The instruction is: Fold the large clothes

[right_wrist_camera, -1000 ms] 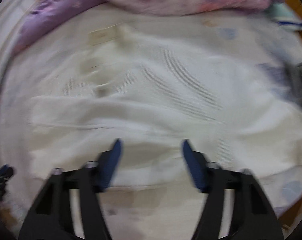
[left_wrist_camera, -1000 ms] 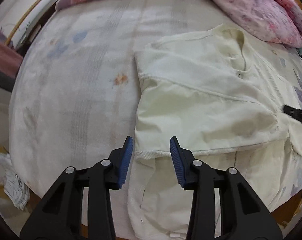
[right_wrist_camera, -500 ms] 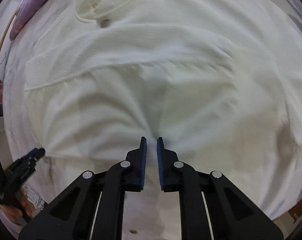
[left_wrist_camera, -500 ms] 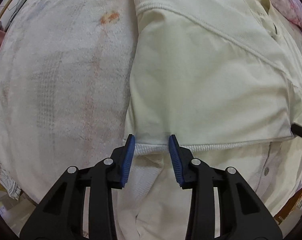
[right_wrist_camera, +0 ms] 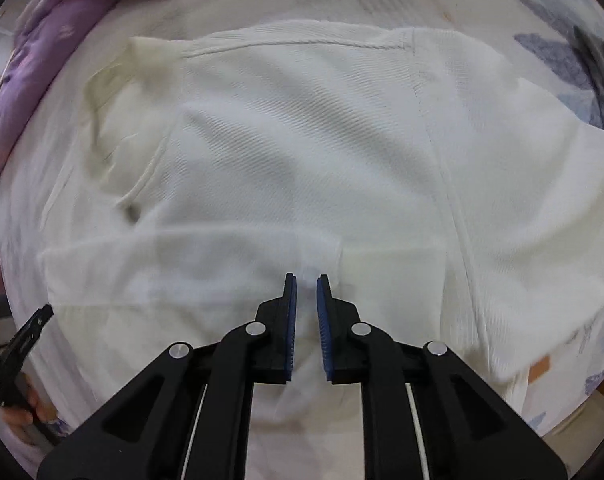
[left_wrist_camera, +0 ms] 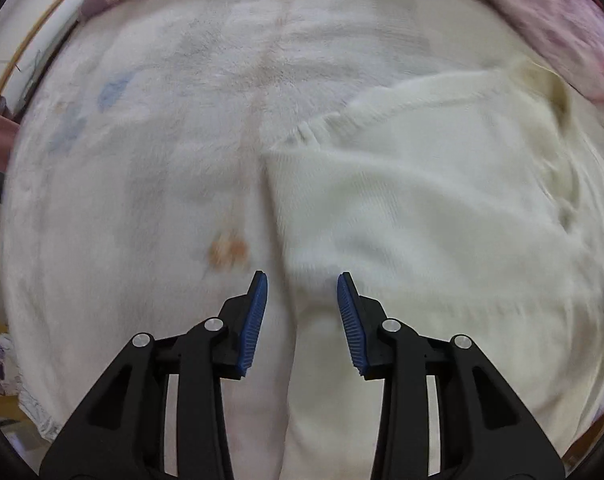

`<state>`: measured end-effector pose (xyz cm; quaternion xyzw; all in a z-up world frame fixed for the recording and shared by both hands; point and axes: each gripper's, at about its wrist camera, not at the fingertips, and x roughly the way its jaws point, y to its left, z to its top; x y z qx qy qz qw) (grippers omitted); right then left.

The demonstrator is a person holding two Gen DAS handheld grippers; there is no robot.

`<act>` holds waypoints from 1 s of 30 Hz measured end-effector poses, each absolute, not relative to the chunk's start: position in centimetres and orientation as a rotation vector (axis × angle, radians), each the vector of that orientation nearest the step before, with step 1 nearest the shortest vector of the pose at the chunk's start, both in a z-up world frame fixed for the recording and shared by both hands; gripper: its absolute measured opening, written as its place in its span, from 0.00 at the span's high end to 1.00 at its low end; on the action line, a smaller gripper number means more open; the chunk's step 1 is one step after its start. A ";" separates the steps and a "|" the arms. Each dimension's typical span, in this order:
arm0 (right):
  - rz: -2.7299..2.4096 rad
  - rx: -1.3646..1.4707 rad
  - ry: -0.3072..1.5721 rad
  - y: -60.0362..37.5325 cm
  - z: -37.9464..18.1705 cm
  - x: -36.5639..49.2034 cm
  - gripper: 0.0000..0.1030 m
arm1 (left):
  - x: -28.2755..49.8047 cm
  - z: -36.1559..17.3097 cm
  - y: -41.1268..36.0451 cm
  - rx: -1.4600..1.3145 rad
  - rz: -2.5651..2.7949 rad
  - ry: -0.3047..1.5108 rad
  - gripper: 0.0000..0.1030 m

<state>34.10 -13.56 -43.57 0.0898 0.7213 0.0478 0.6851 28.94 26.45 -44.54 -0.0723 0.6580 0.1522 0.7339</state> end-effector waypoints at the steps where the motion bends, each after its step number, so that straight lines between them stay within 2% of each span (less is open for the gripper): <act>1: 0.108 0.194 1.638 -13.6 -44.6 34.5 0.93 | 29.6 -46.3 26.6 -0.155 0.348 1.469 0.60; 5: 0.118 0.244 1.610 -13.9 -46.5 34.9 0.96 | 30.4 -47.2 28.4 -0.265 0.371 1.470 0.58; 7: 0.074 0.268 1.624 -14.1 -46.1 34.7 0.95 | 29.5 -46.8 29.1 -0.273 0.382 1.480 0.51; 9: 0.071 0.254 1.634 -13.3 -44.3 34.2 0.89 | 27.9 -45.7 29.0 -0.258 0.385 1.512 0.51; 12: 0.163 0.222 1.682 -11.5 -43.2 32.0 0.89 | 24.1 -45.2 27.7 -0.218 0.375 1.554 0.51; 16: 0.159 0.100 1.749 -11.0 -46.8 28.1 0.95 | 19.0 -47.1 27.1 -0.240 0.405 1.624 0.51; 18: 0.127 0.100 1.771 -11.4 -45.9 27.3 0.94 | 17.2 -46.3 27.0 -0.275 0.414 1.631 0.51; 19: 0.136 0.082 1.781 -11.3 -45.3 26.9 0.91 | 16.7 -46.1 27.0 -0.280 0.408 1.627 0.51; 24: 0.139 0.072 1.748 -12.3 -46.4 25.6 0.94 | 16.0 -47.2 27.1 -0.246 0.409 1.605 0.47; 26: 0.136 0.113 1.769 -12.6 -45.5 26.0 0.90 | 15.9 -46.3 26.0 -0.192 0.404 1.599 0.44; 27: 0.140 0.144 1.770 -12.7 -44.9 27.1 0.87 | 15.9 -45.7 25.6 -0.139 0.398 1.593 0.33; 28: 0.153 0.174 1.755 -13.1 -43.9 27.0 0.74 | 16.7 -45.4 25.0 -0.118 0.394 1.591 0.24; 29: 0.160 0.174 1.743 -13.5 -43.1 26.3 0.62 | 16.5 -44.7 24.7 -0.107 0.388 1.580 0.24; 30: 0.162 0.158 1.731 -13.4 -42.3 26.4 0.37 | 16.4 -44.2 23.7 -0.113 0.384 1.573 0.23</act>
